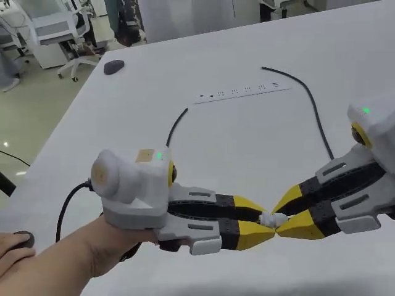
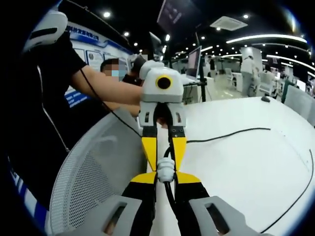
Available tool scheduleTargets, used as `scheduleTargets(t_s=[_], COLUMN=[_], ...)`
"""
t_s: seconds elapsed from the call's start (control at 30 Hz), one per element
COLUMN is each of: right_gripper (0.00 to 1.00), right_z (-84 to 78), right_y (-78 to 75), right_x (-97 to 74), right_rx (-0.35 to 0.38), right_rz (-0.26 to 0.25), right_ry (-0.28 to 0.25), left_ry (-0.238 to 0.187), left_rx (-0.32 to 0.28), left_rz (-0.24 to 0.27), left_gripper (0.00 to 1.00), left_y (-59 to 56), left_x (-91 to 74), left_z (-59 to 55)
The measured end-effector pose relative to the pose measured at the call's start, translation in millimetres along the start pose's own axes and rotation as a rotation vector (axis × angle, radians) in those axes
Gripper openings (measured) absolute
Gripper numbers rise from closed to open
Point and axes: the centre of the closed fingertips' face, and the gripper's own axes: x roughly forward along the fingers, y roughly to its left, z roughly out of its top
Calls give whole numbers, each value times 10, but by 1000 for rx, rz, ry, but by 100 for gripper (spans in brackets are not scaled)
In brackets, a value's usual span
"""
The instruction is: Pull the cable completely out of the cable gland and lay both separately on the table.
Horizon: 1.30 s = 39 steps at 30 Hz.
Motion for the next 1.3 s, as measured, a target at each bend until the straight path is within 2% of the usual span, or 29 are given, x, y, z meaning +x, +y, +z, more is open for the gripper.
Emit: scheduleTargets(t_s=[0.1,0.23,0.27,0.3,0.33,0.37,0.43,0.5,0.6,0.63,0.7,0.73,0.77,0.8,0.83,0.87,0.9,0.97,1.0,1.03,1.07,1.1,1.13,1.2,1.23,1.3], right_gripper=[7,6,6,6,6,6,6,6,6,6,6,6,7,7,7,8,8,12,16,18,18,17,16,16,16,16], right_z=[11,20,42,14,18,23,62,82,83,84,89,82,84,85,86,84,117,153,181,188,170,188,189,207,200,166], right_y=[-4,-7,-12,7,-24,-35,-64,-69,-82,-79,-81,-71,-78,-91,-92,-98,-95,-73,-124,-143,-136,-171,-155,-138,-81,-78], right_x=[21,38,38,28,19,14,0,-1,7,12,18,24,23,16,11,-3,-14,-57,-86,-104,-128,-144,-148,-141,-126,-97], right_rx=[-115,-235,-296,-269,-279,-282,-341,-420,-513,-564,-607,-598,-576,-561,-517,-463,-345,-191,-155,-115,-46,-42,-14,7,30,37], right_rz=[-45,-98,-111,-122,-139,-144,-171,-190,-206,-212,-224,-219,-215,-215,-211,-204,-186,-121,-130,-114,-82,-83,-49,-32,9,15], right_ry=[25,60,60,67,57,52,53,76,115,127,138,137,139,138,128,124,88,40,8,-8,-8,-26,-34,-44,-42,-28], left_ry=[5,1,-5,-16,-35,-44,-62,-64,-62,-52,-47,-44,-44,-48,-61,-65,-61,-47,-46,-33,-40,-37,-34,-45,-41,-41], left_rx=[-103,-165,-224,-246,-297,-283,-363,-457,-437,-472,-529,-534,-514,-487,-432,-414,-372,-263,-236,-189,-161,-116,-93,-76,-80,-76], left_rz=[21,28,31,23,25,25,19,7,6,4,-6,-9,-8,-3,5,12,14,26,22,15,16,9,3,9,9,8], left_gripper=[14,14,14,14,14,14,14,14,14,14,14,14,14,14,14,14,14,14,14,14,14,14,14,14,14,14], left_y=[48,86,96,97,114,124,129,134,138,129,119,113,98,100,105,107,98,81,63,70,65,50,30,36,32,38], left_x=[-21,-29,-33,-33,-41,-47,-52,-60,-53,-48,-50,-50,-46,-44,-43,-45,-49,-47,-46,-58,-58,-59,-57,-56,-53,-53], left_z=[-32,-50,-55,-38,-15,3,36,42,41,35,37,30,27,30,53,63,68,64,66,48,63,71,77,105,110,118])
